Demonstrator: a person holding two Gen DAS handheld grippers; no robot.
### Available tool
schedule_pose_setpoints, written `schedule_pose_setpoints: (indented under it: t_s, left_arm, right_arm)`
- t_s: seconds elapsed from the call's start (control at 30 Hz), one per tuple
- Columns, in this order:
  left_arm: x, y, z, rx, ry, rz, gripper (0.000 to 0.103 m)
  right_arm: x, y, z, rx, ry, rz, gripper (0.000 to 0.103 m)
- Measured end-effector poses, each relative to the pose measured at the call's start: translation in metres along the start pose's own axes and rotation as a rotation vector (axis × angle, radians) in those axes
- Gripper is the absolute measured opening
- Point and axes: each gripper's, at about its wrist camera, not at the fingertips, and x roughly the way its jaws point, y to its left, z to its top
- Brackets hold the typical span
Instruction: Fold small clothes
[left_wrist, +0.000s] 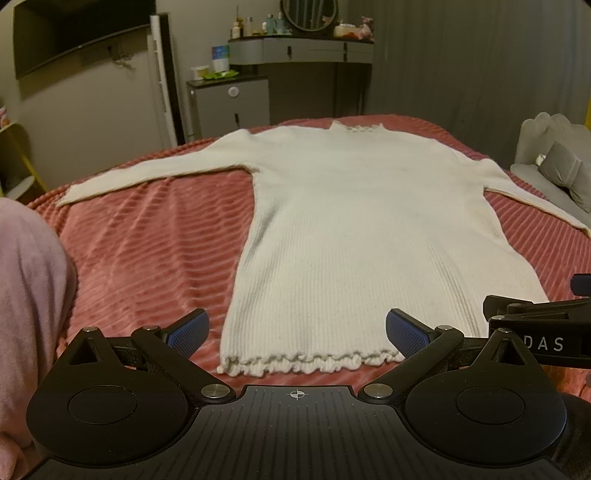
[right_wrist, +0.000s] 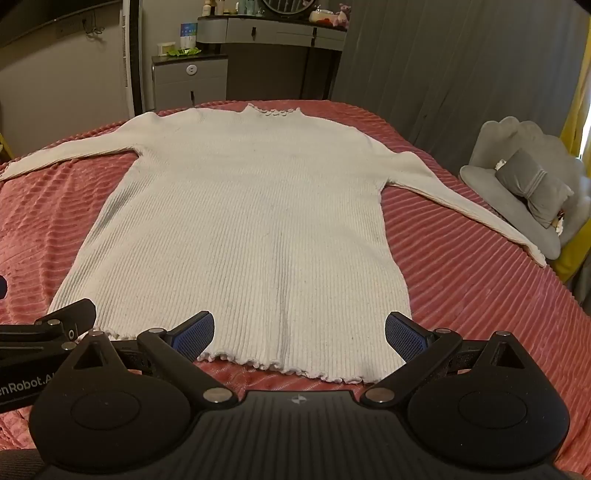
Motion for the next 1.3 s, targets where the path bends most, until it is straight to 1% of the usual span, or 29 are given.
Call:
schedule_pose_setpoints:
  t_s: [1.3]
  left_arm:
    - [0.0029, 0.0021, -0.0037, -0.020, 0.011, 0.002, 0.103]
  right_arm:
    - [-0.0004, 0.0019, -0.0011, -0.007, -0.007, -0.004, 0.099]
